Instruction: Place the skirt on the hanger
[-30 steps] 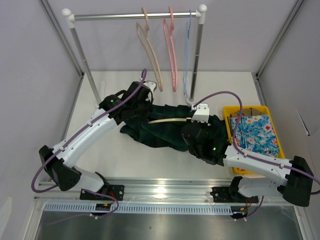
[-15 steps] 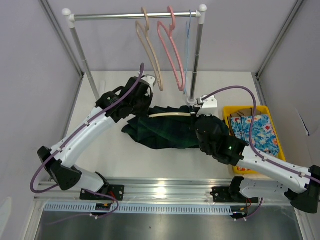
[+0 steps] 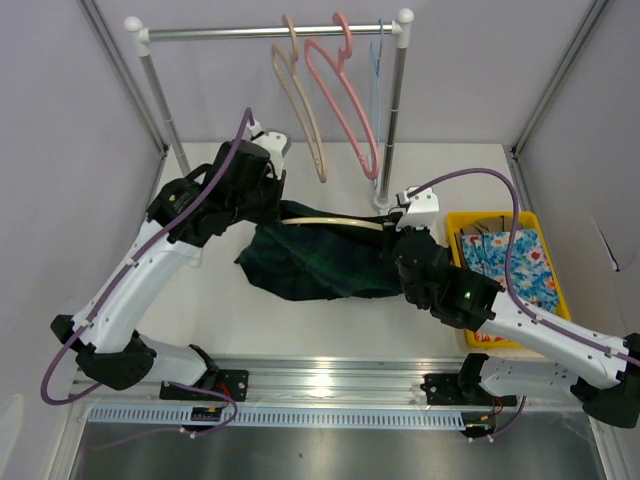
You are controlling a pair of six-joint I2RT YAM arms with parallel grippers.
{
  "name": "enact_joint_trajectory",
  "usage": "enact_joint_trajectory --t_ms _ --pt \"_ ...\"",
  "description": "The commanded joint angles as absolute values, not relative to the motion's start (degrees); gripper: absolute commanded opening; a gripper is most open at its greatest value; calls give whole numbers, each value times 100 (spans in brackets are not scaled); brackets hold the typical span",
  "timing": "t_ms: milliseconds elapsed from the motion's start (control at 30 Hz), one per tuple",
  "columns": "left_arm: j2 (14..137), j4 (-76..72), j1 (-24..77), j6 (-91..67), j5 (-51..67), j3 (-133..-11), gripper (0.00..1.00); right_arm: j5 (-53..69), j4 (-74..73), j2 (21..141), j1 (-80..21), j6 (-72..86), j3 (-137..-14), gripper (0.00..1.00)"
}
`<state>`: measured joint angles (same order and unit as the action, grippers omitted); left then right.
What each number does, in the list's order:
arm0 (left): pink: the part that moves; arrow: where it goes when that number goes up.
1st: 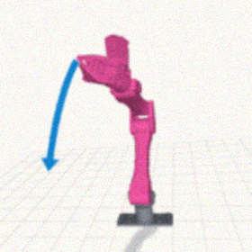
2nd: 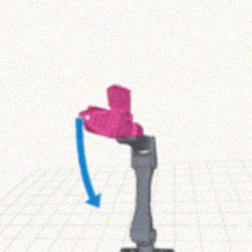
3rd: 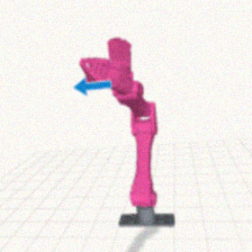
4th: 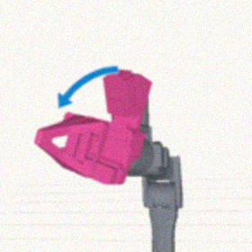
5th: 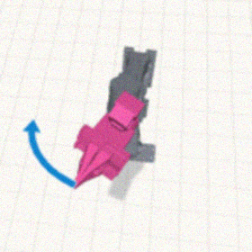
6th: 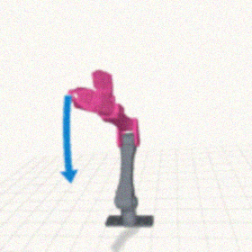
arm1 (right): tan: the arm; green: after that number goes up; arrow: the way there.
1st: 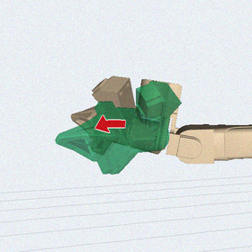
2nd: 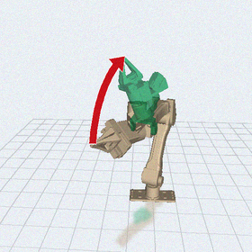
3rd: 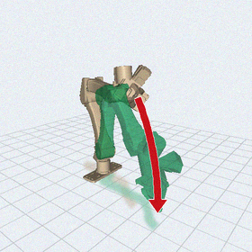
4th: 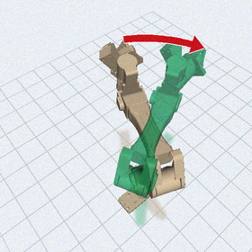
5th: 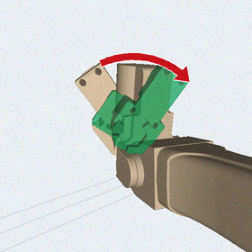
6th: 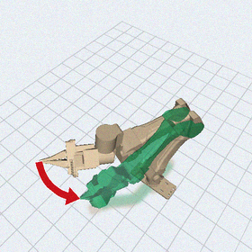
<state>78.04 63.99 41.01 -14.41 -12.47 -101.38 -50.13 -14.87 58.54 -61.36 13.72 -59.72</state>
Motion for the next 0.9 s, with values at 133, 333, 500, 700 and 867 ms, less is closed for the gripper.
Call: enact_joint_trajectory --t_ms 133,333,500,700,867 --pt "7576 6495 3938 -1266 -1556 -10845 0 -6097 -1784 5643 -5941 1046 -5388 0" --pt "7822 6548 3920 -1248 -1266 -11119 0 -6319 -1732 5677 -6002 792 -5352 0" --pt "7866 6180 4051 -1362 -1090 -10600 0 -6013 -1451 5959 -6222 756 -5704 0" --pt "7937 5872 4140 -1389 -1011 -9976 0 -5380 -1204 5924 -6258 931 -5959 0" --pt "7919 5608 4157 -1406 -923 -9440 0 -5072 -1292 5818 -6258 949 -6362 0"
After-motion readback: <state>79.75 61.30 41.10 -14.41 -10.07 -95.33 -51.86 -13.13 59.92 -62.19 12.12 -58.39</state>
